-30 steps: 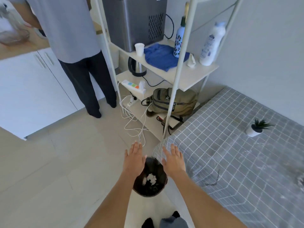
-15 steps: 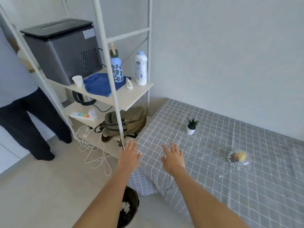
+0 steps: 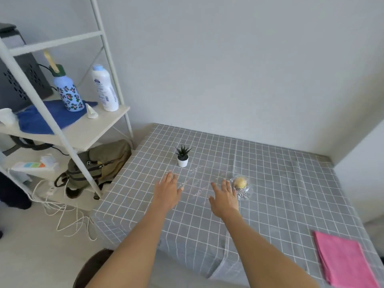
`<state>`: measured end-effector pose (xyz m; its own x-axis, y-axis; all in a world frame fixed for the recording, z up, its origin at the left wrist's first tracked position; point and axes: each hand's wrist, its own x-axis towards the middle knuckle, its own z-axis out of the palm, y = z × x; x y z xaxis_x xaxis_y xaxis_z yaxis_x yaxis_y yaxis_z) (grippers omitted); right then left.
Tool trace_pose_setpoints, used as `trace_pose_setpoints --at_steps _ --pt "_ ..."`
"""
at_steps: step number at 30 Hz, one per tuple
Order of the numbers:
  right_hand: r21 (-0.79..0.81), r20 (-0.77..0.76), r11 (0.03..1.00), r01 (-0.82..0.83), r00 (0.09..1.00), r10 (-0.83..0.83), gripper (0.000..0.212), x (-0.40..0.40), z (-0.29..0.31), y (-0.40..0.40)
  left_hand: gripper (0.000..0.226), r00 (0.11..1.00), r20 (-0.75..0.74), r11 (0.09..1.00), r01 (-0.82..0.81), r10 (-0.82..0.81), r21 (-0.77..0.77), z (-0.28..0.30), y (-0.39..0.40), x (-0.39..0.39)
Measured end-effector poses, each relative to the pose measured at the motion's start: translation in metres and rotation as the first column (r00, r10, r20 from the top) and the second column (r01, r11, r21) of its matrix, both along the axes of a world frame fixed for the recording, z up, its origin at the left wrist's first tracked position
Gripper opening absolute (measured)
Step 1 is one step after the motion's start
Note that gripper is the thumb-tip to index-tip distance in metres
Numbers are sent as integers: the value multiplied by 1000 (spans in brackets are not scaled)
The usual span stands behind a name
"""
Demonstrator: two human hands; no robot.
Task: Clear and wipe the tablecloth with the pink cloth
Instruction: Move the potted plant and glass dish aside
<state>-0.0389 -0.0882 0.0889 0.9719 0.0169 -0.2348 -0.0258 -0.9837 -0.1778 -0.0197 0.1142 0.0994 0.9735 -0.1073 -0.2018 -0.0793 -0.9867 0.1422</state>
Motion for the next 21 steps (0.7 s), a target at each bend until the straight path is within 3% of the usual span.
trace_pose_setpoints --at_steps 11,21 --pt "28 -17 979 203 979 -203 58 4 -25 -84 62 988 -118 995 94 -95 -11 -19 -75 29" --pt "118 -41 938 326 945 -323 75 42 -46 -104 63 981 -144 991 124 -129 -41 -54 -84 70"
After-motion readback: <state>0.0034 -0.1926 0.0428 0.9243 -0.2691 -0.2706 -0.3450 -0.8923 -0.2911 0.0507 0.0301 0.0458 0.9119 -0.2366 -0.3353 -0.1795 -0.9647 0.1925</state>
